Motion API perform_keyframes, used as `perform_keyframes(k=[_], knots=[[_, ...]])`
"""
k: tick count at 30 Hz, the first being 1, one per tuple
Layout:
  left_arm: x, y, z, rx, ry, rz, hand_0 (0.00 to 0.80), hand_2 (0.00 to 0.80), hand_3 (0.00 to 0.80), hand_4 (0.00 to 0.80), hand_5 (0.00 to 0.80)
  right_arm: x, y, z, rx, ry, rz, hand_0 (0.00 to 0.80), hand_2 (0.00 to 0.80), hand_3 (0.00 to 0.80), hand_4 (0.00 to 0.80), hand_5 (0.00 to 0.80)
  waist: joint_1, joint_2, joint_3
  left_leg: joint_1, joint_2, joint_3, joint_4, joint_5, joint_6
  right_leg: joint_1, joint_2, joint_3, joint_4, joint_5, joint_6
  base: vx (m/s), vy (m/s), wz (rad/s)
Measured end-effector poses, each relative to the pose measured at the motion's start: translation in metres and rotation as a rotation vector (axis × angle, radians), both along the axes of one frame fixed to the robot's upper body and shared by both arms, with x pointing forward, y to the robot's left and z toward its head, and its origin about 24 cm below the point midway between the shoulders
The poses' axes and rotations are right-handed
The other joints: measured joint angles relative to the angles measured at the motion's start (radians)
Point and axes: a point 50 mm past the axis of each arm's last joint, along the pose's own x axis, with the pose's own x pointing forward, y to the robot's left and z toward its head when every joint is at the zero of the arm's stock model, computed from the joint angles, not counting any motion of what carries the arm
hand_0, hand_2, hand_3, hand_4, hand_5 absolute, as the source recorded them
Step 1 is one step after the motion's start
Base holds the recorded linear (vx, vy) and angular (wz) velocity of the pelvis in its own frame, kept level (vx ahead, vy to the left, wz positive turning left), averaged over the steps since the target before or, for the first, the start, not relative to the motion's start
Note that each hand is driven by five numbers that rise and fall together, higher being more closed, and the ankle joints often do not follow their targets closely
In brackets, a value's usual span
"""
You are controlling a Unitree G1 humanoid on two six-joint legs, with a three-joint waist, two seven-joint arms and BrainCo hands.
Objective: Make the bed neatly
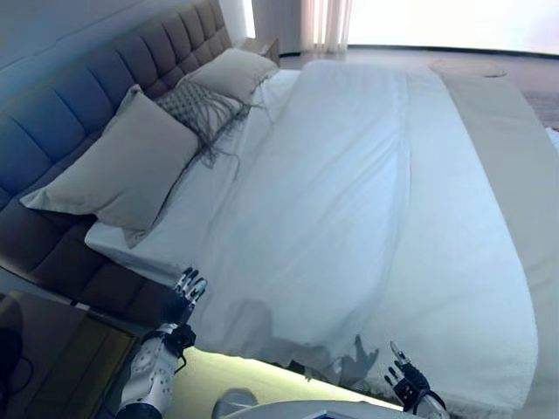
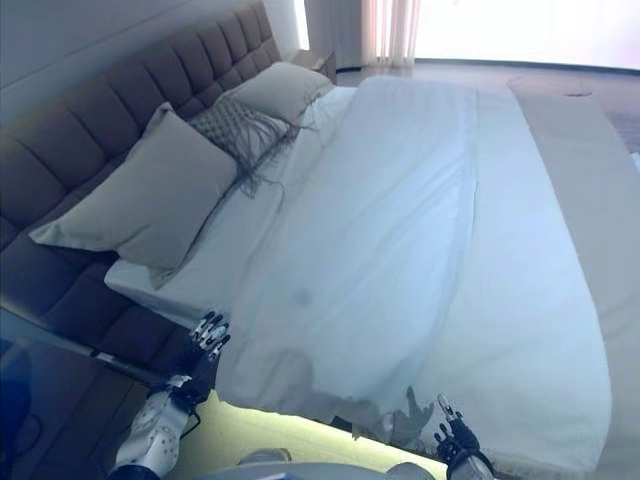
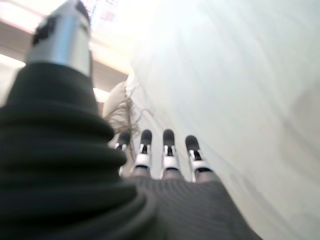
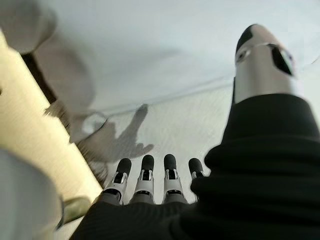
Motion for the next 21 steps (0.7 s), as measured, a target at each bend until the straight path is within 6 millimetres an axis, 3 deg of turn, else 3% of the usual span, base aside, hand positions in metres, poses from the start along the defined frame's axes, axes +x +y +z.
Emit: perform_keyframes(k=[7, 11, 13, 16, 21], knots=[[0.007, -0.013, 0.003, 0.005, -0.006, -0.083, 0.000, 0.000, 0.000, 0.000, 0.000, 0.001, -0.030, 0.006, -0.050, 0.001, -0.042, 0.000, 0.000, 0.000, 0.000, 0.000, 0.022, 0.024, 0.055, -0.093, -0.047, -0.034, 0.061, 0.000, -0.001, -0.080, -0.072, -0.003, 0.094, -0.022, 0.009, -0.049, 0.082, 0.20], [0.021, -0.026, 0.012, 0.003, -0.037, -0.139, 0.000, 0.000, 0.000, 0.000, 0.000, 0.052, -0.058, 0.033, -0.142, -0.146, -0.006, 0.000, 0.000, 0.000, 0.000, 0.000, 0.022, 0.051, 0.113, -0.248, -0.045, -0.059, 0.138, 0.000, -0.001, -0.220, -0.084, 0.004, 0.161, -0.018, -0.008, -0.321, 0.035, 0.19], [0.036, -0.032, 0.022, 0.002, -0.081, -0.162, 0.000, 0.000, 0.000, 0.000, 0.000, 0.083, -0.074, 0.055, -0.199, -0.240, 0.012, 0.000, 0.000, 0.000, 0.000, 0.000, 0.023, 0.066, 0.158, -0.338, -0.043, -0.067, 0.179, 0.012, -0.020, -0.307, -0.093, 0.014, 0.213, -0.019, -0.024, -0.176, 0.036, 0.15], [0.048, -0.033, 0.032, -0.011, -0.129, -0.142, 0.000, 0.000, 0.000, 0.000, 0.000, 0.120, -0.080, 0.079, -0.228, -0.352, 0.034, 0.000, 0.000, 0.000, 0.000, 0.000, 0.023, 0.064, 0.210, -0.394, -0.047, -0.070, 0.201, 0.016, -0.027, -0.383, -0.107, 0.036, 0.269, -0.028, -0.045, -0.109, 0.092, 0.03], [0.054, -0.038, 0.042, -0.041, -0.181, -0.141, 0.000, 0.000, 0.000, 0.000, 0.000, 0.139, -0.091, 0.101, -0.266, -0.421, 0.044, 0.000, 0.000, 0.000, 0.000, 0.000, 0.025, 0.072, 0.248, -0.488, -0.065, -0.077, 0.242, 0.016, -0.033, -0.484, -0.133, 0.060, 0.315, -0.029, -0.047, -0.092, 0.081, 0.08]])
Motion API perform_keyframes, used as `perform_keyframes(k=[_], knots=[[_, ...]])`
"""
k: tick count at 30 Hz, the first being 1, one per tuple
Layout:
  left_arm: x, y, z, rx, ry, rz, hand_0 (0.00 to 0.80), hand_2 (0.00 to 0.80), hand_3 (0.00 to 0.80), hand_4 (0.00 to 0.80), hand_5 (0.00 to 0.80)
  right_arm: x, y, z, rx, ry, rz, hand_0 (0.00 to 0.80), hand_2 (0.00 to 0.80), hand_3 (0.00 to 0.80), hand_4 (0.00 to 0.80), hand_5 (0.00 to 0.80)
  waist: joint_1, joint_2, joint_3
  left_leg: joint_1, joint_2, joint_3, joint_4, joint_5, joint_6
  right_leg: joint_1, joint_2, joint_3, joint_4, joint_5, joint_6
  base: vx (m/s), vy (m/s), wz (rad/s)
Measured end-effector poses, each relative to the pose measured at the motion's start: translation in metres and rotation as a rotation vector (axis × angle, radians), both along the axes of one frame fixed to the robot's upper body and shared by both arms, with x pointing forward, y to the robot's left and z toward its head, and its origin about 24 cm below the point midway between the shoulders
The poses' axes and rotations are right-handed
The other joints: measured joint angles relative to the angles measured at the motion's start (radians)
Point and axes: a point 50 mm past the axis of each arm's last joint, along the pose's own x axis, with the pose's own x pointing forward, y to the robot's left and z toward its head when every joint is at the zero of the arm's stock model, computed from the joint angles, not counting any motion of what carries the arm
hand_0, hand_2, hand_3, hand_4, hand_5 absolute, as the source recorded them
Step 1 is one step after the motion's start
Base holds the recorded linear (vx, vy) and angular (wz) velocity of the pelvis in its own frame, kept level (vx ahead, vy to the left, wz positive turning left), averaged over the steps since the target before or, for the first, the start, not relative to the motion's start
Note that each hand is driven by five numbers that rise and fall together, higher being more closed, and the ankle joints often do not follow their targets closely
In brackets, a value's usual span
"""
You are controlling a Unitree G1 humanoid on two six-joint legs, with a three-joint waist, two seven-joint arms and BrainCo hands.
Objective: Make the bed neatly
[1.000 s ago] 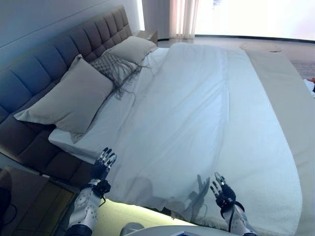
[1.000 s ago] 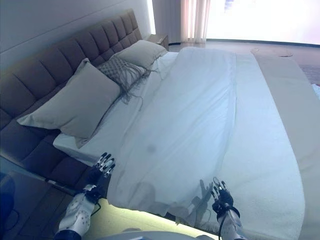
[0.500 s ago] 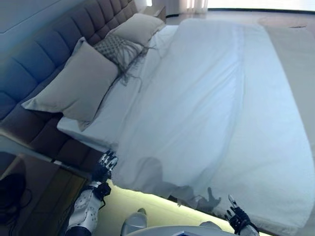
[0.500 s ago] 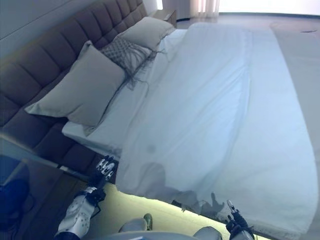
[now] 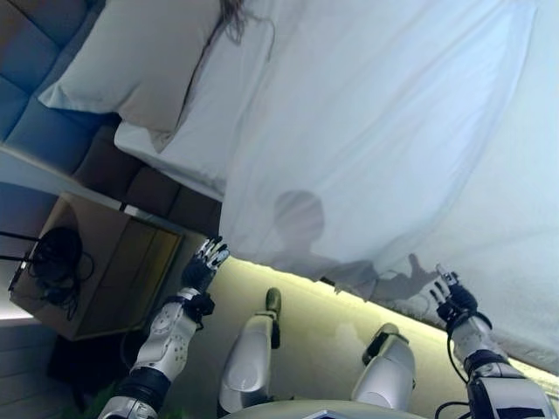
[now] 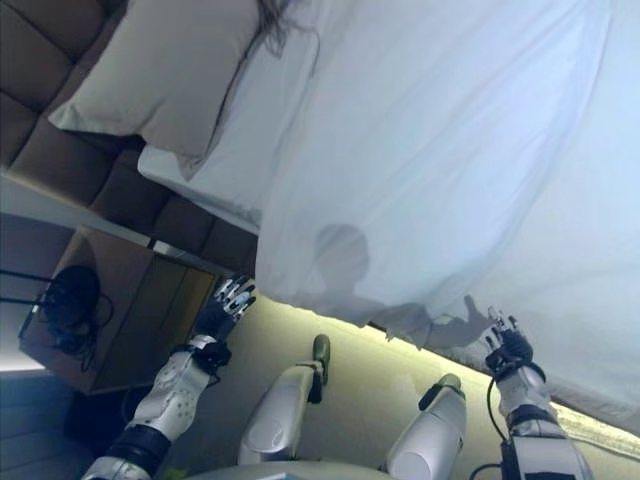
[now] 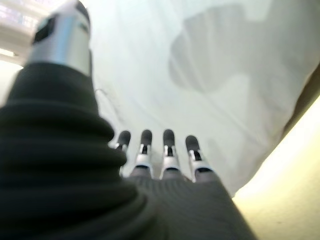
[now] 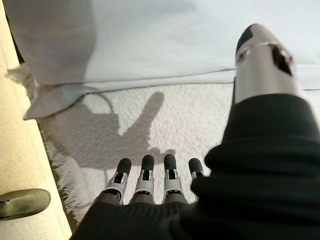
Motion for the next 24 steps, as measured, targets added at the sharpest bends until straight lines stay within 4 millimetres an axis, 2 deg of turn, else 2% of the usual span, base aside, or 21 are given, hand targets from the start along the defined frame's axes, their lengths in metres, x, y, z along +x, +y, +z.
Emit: perform_keyframes(k=[3, 10, 17, 24], knots=[[0.002, -0.001, 0.006, -0.009, -0.039, 0.004, 0.000, 0.000, 0.000, 0.000, 0.000, 0.006, 0.001, 0.004, 0.024, -0.041, 0.005, 0.000, 0.000, 0.000, 0.000, 0.000, 0.004, 0.012, 0.032, -0.017, -0.004, -0.001, 0.012, 0.004, -0.005, -0.019, -0.006, 0.004, 0.017, 0.000, 0.000, -0.060, 0.064, 0.06], [0.010, -0.005, 0.022, -0.030, -0.118, -0.006, 0.000, 0.000, 0.000, 0.000, 0.000, 0.014, 0.007, 0.007, 0.063, -0.084, 0.032, 0.000, 0.000, 0.000, 0.000, 0.000, 0.020, 0.011, 0.040, -0.049, -0.003, -0.007, 0.025, 0.002, -0.009, -0.062, -0.010, 0.015, 0.069, -0.040, -0.010, 0.033, 0.074, 0.05], [0.011, -0.007, 0.027, -0.062, -0.133, -0.005, 0.000, 0.000, 0.000, 0.000, 0.000, 0.029, 0.018, 0.013, 0.082, -0.092, 0.094, 0.000, 0.000, 0.000, 0.000, 0.000, 0.021, 0.017, 0.037, -0.049, -0.007, -0.008, 0.029, 0.007, -0.017, -0.079, -0.014, 0.037, 0.110, -0.065, -0.017, 0.022, 0.084, 0.04], [0.009, -0.012, 0.023, -0.084, -0.112, -0.012, 0.000, 0.000, 0.000, 0.000, 0.000, 0.036, 0.029, 0.011, 0.104, -0.076, 0.131, 0.000, 0.000, 0.000, 0.000, 0.000, 0.021, 0.030, 0.031, -0.050, -0.002, -0.012, 0.025, 0.011, -0.022, -0.085, -0.019, 0.031, 0.146, -0.101, -0.024, 0.006, 0.010, 0.07]])
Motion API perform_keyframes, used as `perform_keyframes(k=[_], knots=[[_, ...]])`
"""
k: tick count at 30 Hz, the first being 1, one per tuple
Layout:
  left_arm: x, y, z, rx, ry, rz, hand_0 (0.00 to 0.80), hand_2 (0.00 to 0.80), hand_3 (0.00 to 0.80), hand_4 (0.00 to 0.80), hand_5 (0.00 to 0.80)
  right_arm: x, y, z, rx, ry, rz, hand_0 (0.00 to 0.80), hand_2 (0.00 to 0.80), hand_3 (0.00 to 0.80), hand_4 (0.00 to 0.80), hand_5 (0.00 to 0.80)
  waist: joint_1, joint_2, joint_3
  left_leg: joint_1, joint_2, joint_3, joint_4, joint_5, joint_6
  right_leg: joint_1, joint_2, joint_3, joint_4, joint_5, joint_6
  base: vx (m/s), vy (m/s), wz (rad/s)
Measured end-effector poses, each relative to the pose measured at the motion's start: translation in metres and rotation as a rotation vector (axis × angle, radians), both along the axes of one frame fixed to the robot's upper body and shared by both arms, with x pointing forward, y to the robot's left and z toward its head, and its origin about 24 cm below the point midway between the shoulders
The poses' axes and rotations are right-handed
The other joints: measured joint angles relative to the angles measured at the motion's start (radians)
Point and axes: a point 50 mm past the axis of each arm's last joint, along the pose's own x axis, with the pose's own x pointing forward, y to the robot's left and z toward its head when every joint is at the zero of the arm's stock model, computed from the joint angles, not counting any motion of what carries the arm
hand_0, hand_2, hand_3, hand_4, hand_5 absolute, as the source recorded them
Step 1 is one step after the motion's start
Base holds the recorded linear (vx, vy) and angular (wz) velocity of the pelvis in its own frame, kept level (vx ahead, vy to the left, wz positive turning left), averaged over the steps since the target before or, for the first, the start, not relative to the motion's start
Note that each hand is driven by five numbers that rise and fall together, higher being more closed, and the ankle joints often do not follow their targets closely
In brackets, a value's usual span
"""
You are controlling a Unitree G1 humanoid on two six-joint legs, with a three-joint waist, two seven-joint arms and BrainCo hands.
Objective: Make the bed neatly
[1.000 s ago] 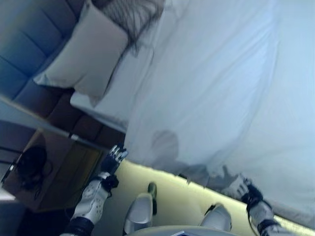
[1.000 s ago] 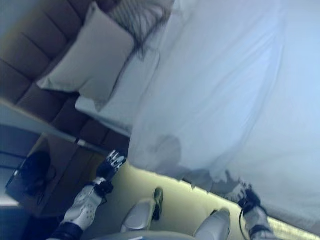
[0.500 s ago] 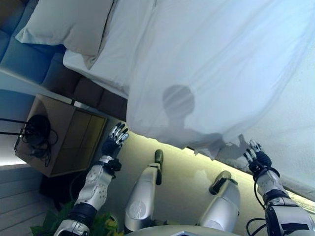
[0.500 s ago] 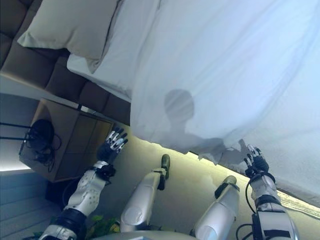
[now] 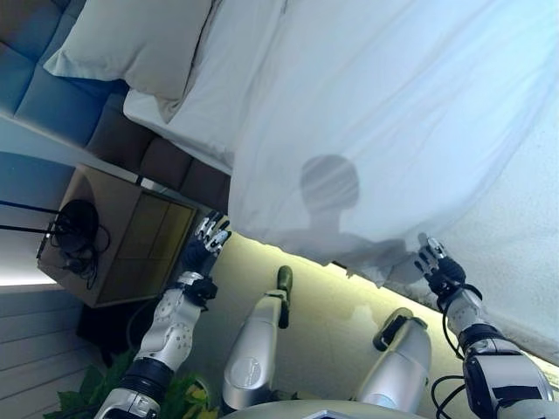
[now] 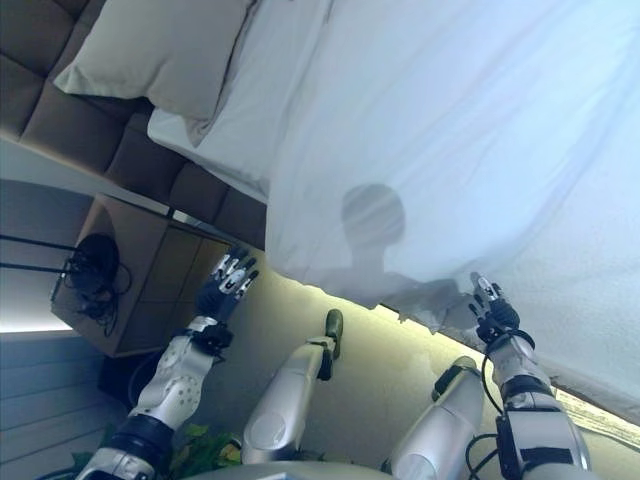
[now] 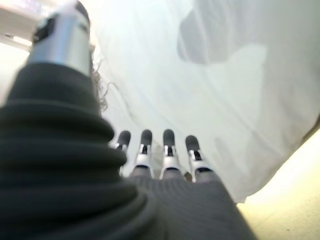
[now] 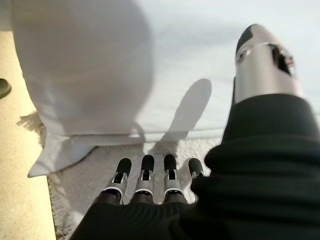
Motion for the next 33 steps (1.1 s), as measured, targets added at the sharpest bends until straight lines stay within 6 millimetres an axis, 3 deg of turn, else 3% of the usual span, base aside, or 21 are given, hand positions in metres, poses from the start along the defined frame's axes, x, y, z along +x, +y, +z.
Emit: perform_keyframes(k=[4, 6, 7, 9, 10, 28, 33], knots=[[-0.001, -0.002, -0.001, 0.000, 0.006, -0.009, 0.000, 0.000, 0.000, 0.000, 0.000, 0.003, 0.011, -0.004, 0.007, 0.017, 0.046, 0.000, 0.000, 0.000, 0.000, 0.000, 0.002, 0.003, -0.002, -0.001, 0.007, -0.004, -0.006, 0.014, -0.018, -0.009, 0.004, -0.002, 0.029, -0.011, -0.011, 0.023, 0.008, 0.06], [-0.001, -0.003, -0.001, -0.002, 0.005, -0.011, 0.000, 0.000, 0.000, 0.000, 0.000, 0.003, 0.017, -0.007, 0.018, 0.022, 0.059, 0.000, 0.000, 0.000, 0.000, 0.000, 0.002, 0.005, -0.003, 0.002, 0.011, -0.004, -0.006, 0.011, -0.014, -0.007, 0.005, -0.006, 0.037, -0.021, -0.017, -0.049, 0.049, 0.04], [0.000, -0.003, 0.000, -0.002, 0.003, -0.011, 0.000, 0.000, 0.000, 0.000, 0.000, 0.005, 0.020, -0.007, 0.022, 0.021, 0.063, 0.082, 0.082, 0.082, 0.082, 0.082, 0.001, 0.006, -0.004, 0.001, 0.012, -0.003, -0.005, 0.014, -0.018, -0.010, 0.003, -0.007, 0.045, -0.024, -0.019, 0.024, 0.051, 0.03], [0.001, -0.003, 0.000, -0.002, 0.003, -0.014, 0.000, 0.000, 0.000, 0.000, 0.000, 0.005, 0.021, -0.008, 0.024, 0.027, 0.061, 0.659, 0.659, 0.659, 0.659, 0.659, 0.001, 0.008, -0.006, 0.001, 0.012, 0.000, -0.005, 0.016, -0.021, -0.013, -0.001, -0.007, 0.051, -0.027, -0.022, 0.001, 0.043, 0.03], [0.001, -0.003, 0.000, -0.001, 0.004, -0.012, 0.000, 0.000, 0.000, 0.000, 0.000, 0.004, 0.022, -0.009, 0.023, 0.035, 0.061, 0.800, 0.800, 0.800, 0.800, 0.800, 0.001, 0.011, -0.008, 0.002, 0.011, 0.000, -0.005, 0.016, -0.021, -0.013, -0.001, -0.006, 0.052, -0.028, -0.022, 0.000, 0.000, 0.00], [0.001, -0.005, -0.001, -0.001, 0.012, -0.010, 0.000, 0.000, 0.000, 0.000, 0.000, 0.002, 0.021, -0.011, 0.007, 0.063, 0.045, 0.800, 0.800, 0.800, 0.800, 0.800, 0.000, 0.016, -0.010, -0.001, 0.020, -0.001, -0.013, 0.023, -0.019, -0.029, 0.001, -0.007, 0.081, -0.048, -0.034, 0.000, -0.020, 0.00], [0.000, -0.004, -0.002, 0.000, 0.014, 0.003, 0.000, 0.000, 0.000, 0.000, 0.000, -0.013, 0.016, -0.015, -0.014, 0.020, 0.035, 0.800, 0.800, 0.800, 0.800, 0.800, 0.000, 0.010, -0.006, -0.002, 0.031, -0.004, -0.013, 0.023, -0.019, -0.023, 0.014, -0.017, 0.075, -0.050, -0.038, -0.012, -0.089, -0.01]])
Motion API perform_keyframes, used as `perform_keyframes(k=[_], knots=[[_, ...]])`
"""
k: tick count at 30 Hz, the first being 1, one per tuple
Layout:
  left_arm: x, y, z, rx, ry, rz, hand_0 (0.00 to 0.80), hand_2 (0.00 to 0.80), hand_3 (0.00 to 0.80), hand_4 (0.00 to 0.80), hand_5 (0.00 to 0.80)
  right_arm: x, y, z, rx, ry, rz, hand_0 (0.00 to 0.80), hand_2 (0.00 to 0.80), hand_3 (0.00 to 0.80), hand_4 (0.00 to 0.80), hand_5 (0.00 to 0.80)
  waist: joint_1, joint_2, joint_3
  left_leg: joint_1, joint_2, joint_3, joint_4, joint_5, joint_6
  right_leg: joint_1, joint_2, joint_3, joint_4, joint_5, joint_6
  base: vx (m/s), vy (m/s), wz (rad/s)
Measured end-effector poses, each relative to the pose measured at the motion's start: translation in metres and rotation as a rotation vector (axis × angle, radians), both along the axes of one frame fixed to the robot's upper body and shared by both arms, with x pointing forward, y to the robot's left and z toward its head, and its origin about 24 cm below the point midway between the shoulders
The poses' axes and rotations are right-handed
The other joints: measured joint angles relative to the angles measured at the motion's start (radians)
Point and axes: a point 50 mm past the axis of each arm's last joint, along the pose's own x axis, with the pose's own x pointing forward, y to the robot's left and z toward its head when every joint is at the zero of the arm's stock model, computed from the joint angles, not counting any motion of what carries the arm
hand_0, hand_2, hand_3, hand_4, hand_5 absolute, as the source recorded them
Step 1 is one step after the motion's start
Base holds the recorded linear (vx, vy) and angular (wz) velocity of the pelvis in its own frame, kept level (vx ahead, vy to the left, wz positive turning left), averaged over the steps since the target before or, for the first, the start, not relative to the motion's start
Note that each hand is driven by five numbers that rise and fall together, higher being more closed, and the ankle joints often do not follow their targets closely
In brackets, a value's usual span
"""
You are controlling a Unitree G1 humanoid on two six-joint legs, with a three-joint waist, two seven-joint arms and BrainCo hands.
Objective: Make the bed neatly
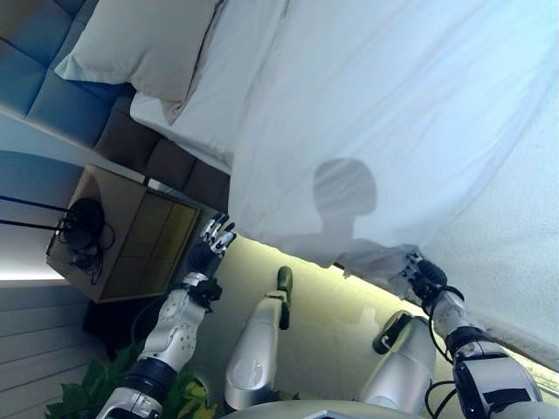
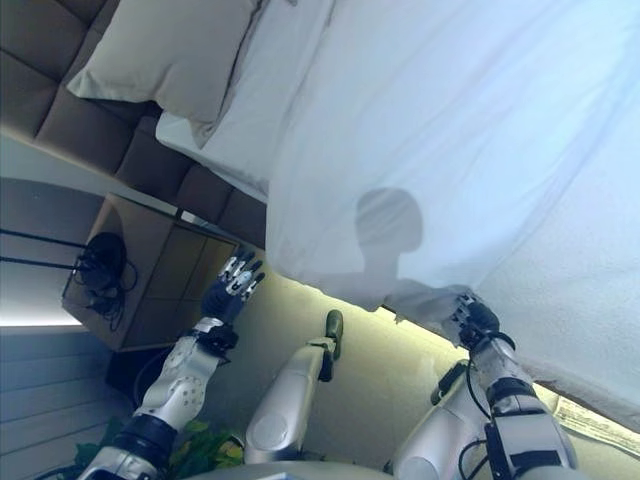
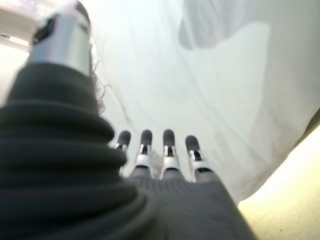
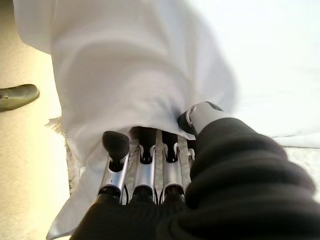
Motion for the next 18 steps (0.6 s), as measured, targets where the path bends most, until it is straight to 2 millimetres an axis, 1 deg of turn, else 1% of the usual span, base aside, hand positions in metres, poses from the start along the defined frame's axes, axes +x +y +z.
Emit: perform_keyframes(k=[2, 3, 4, 5, 6, 8, 11, 14, 18], knots=[[-0.001, 0.001, 0.000, 0.000, -0.001, 0.005, 0.000, 0.000, 0.000, 0.000, 0.000, -0.009, -0.003, -0.003, -0.006, -0.022, -0.008, 0.800, 0.800, 0.800, 0.800, 0.800, -0.001, -0.013, 0.007, 0.000, 0.008, -0.002, 0.000, 0.000, 0.000, 0.001, 0.010, -0.004, -0.002, -0.002, -0.004, -0.025, -0.108, -0.06], [-0.001, 0.003, 0.000, 0.001, -0.003, 0.011, 0.000, 0.000, 0.000, 0.000, 0.000, -0.014, -0.005, -0.004, -0.006, -0.030, -0.011, 0.800, 0.800, 0.800, 0.800, 0.800, -0.004, -0.025, 0.015, -0.001, 0.016, -0.003, 0.000, 0.000, 0.000, 0.002, 0.018, -0.007, -0.003, -0.003, -0.007, -0.035, -0.100, -0.09], [-0.001, 0.004, 0.000, 0.002, -0.007, 0.014, 0.000, 0.000, 0.000, 0.000, 0.000, -0.017, -0.006, -0.005, -0.006, -0.039, -0.018, 0.800, 0.800, 0.800, 0.800, 0.800, -0.004, -0.027, 0.016, -0.001, 0.022, -0.004, 0.001, 0.000, 0.000, 0.004, 0.023, -0.011, -0.006, -0.001, -0.011, -0.036, -0.089, -0.09], [0.000, 0.004, 0.001, 0.002, -0.014, 0.015, 0.000, 0.000, 0.000, 0.000, 0.000, -0.021, -0.008, -0.006, -0.004, -0.048, -0.031, 0.800, 0.800, 0.800, 0.800, 0.800, -0.007, -0.039, 0.023, -0.002, 0.028, -0.005, 0.001, 0.000, 0.000, 0.008, 0.031, -0.016, -0.011, 0.000, -0.013, -0.032, -0.085, -0.06], [0.000, 0.006, 0.002, 0.002, -0.022, 0.022, 0.000, 0.000, 0.000, 0.000, 0.000, -0.023, -0.009, -0.007, -0.004, -0.051, -0.034, 0.800, 0.800, 0.800, 0.800, 0.800, -0.011, -0.045, 0.026, -0.002, 0.032, -0.006, 0.003, -0.001, 0.001, 0.012, 0.035, -0.020, -0.014, 0.001, -0.015, -0.029, -0.094, -0.02], [0.000, 0.013, 0.003, 0.003, -0.035, 0.045, 0.000, 0.000, 0.000, 0.000, 0.000, -0.025, -0.008, -0.009, 0.010, -0.053, -0.048, 0.800, 0.800, 0.800, 0.800, 0.800, -0.030, -0.072, 0.031, -0.002, 0.036, -0.006, 0.002, -0.002, 0.002, 0.015, 0.039, -0.023, -0.019, 0.002, -0.014, -0.023, -0.096, -0.01], [0.002, 0.020, 0.007, 0.013, -0.060, 0.064, 0.000, 0.000, 0.000, 0.000, 0.000, -0.033, -0.007, -0.017, 0.044, -0.040, -0.095, 0.800, 0.800, 0.800, 0.800, 0.800, -0.032, -0.107, 0.030, -0.003, 0.049, -0.005, -0.002, -0.003, 0.000, 0.023, 0.057, -0.029, -0.044, 0.014, -0.013, -0.019, -0.088, -0.09], [0.002, 0.028, 0.006, 0.040, -0.064, 0.073, 0.000, 0.000, 0.000, 0.000, 0.000, -0.040, -0.010, -0.021, 0.052, -0.017, -0.123, 0.800, 0.800, 0.800, 0.800, 0.800, -0.034, -0.123, 0.029, -0.002, 0.056, -0.006, -0.002, -0.006, -0.001, 0.036, 0.070, -0.036, -0.074, 0.030, -0.009, -0.015, -0.068, -0.06], [0.002, 0.035, 0.008, 0.058, -0.076, 0.096, 0.000, 0.000, 0.000, 0.000, 0.000, -0.046, -0.012, -0.026, 0.066, 0.005, -0.152, 0.800, 0.800, 0.800, 0.800, 0.800, -0.033, -0.135, 0.029, 0.004, 0.056, -0.005, -0.002, -0.010, -0.004, 0.060, 0.076, -0.043, -0.112, 0.051, 0.003, -0.025, -0.028, -0.02]])
